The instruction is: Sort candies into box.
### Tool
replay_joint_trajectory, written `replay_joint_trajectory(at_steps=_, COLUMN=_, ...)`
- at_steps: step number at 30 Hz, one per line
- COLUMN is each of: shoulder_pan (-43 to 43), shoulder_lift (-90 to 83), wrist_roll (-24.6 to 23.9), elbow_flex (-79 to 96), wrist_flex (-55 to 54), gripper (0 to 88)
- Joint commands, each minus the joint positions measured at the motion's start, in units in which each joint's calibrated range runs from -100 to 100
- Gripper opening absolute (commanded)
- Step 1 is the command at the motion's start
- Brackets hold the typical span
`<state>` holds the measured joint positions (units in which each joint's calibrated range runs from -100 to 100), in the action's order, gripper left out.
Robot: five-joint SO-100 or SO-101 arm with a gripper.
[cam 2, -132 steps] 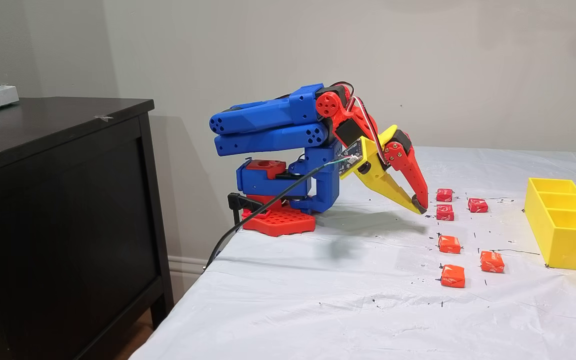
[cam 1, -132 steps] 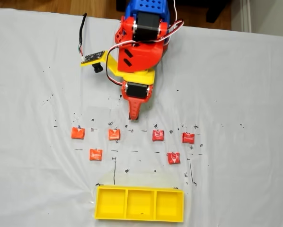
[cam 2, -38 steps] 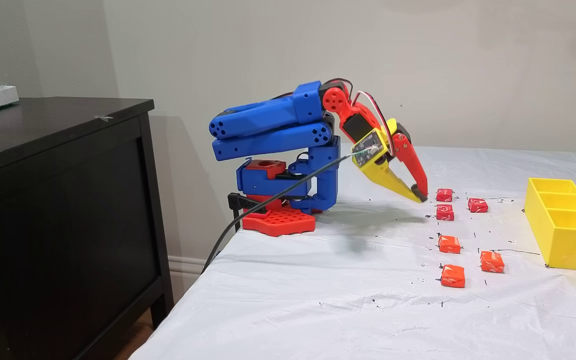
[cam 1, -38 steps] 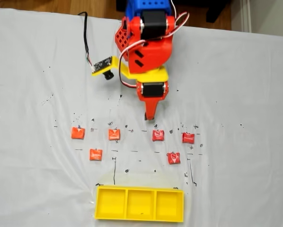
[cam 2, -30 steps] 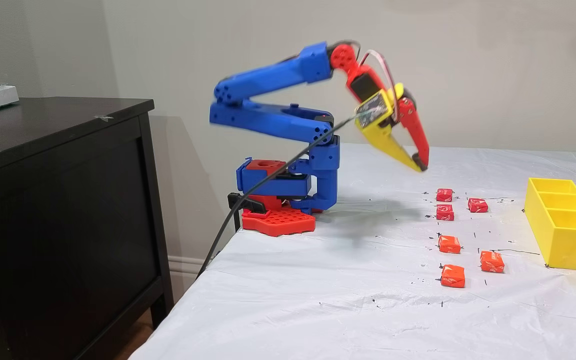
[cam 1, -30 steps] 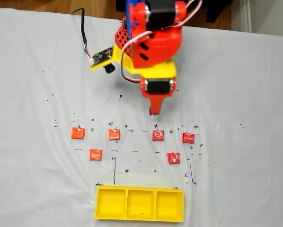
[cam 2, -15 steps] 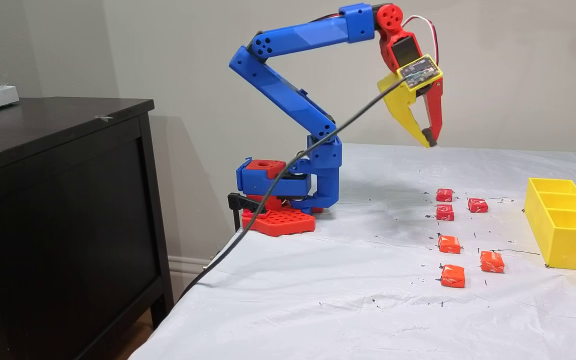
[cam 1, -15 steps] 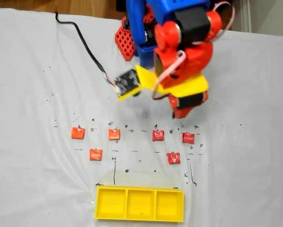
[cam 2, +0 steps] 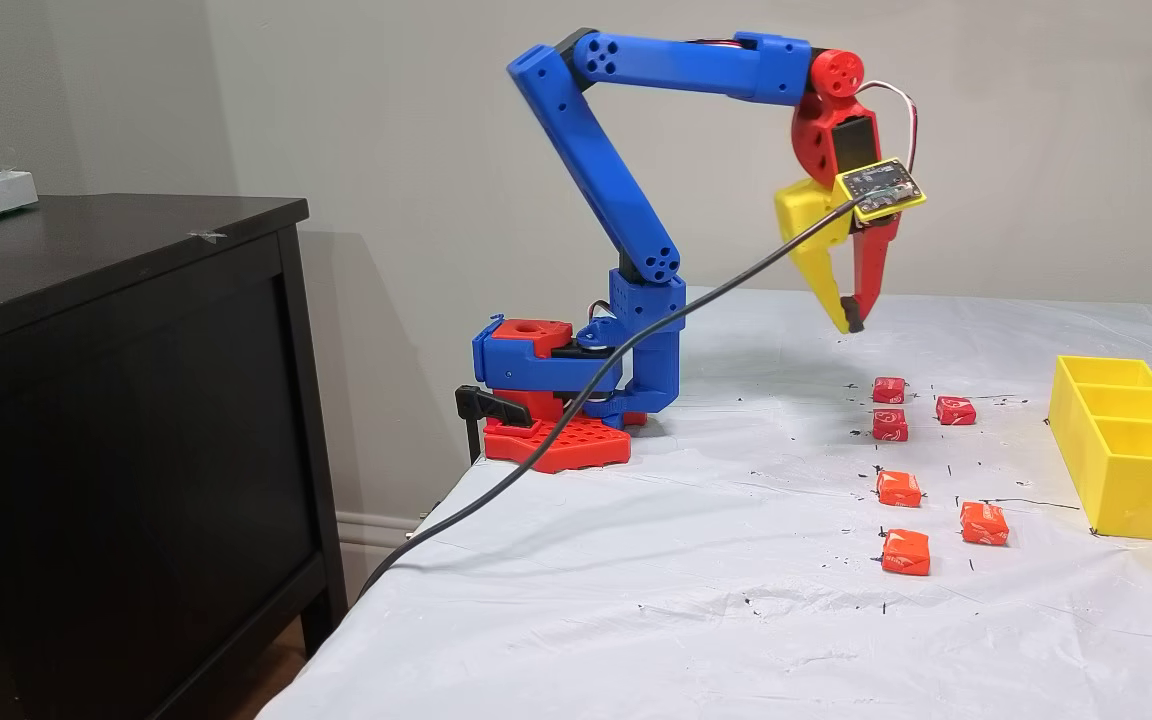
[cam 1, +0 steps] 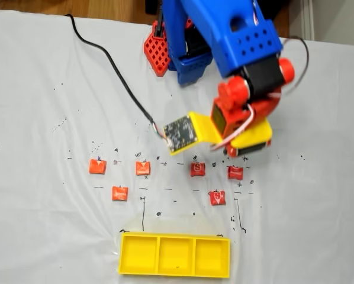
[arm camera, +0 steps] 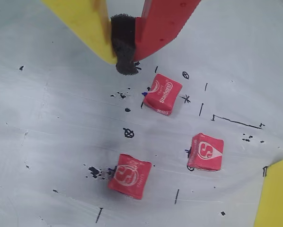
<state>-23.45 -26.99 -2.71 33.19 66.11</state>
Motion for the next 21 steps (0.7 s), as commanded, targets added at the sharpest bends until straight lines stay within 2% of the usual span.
replay_joint_trajectory(at_steps=1, shoulder_pan=-0.28, shoulder_lift=4.09, wrist_roll=0.0, elbow_flex=-8.02, wrist_flex=2.37, gripper=10.5)
replay_joint_trajectory(at_steps=6, shoulder_pan=-1.73, shoulder_lift=6.63, wrist_roll=-0.98, elbow_flex=-7.93, wrist_flex=1.96, gripper=12.1)
replay_joint_trajectory(at_steps=9, shoulder_pan=-2.18, shoulder_lift=8.75, wrist_roll=-1.47, elbow_flex=-7.93, wrist_flex=1.14, gripper=18.5)
replay_joint_trajectory(at_steps=14, shoulder_pan=-2.46, shoulder_lift=11.13, wrist_roll=-1.76, elbow_flex=-8.11, wrist_flex=-0.41, gripper=34.0)
replay_joint_trajectory(at_steps=18, shoulder_pan=-3.18, shoulder_lift=11.81, wrist_roll=-1.03, elbow_flex=-8.75, wrist_flex=-0.82, gripper=33.3)
replay_joint_trajectory(at_steps=21, shoulder_pan=-3.36, shoulder_lift=12.48, wrist_roll=-0.29, elbow_flex=-9.84, wrist_flex=-1.48, gripper=29.6)
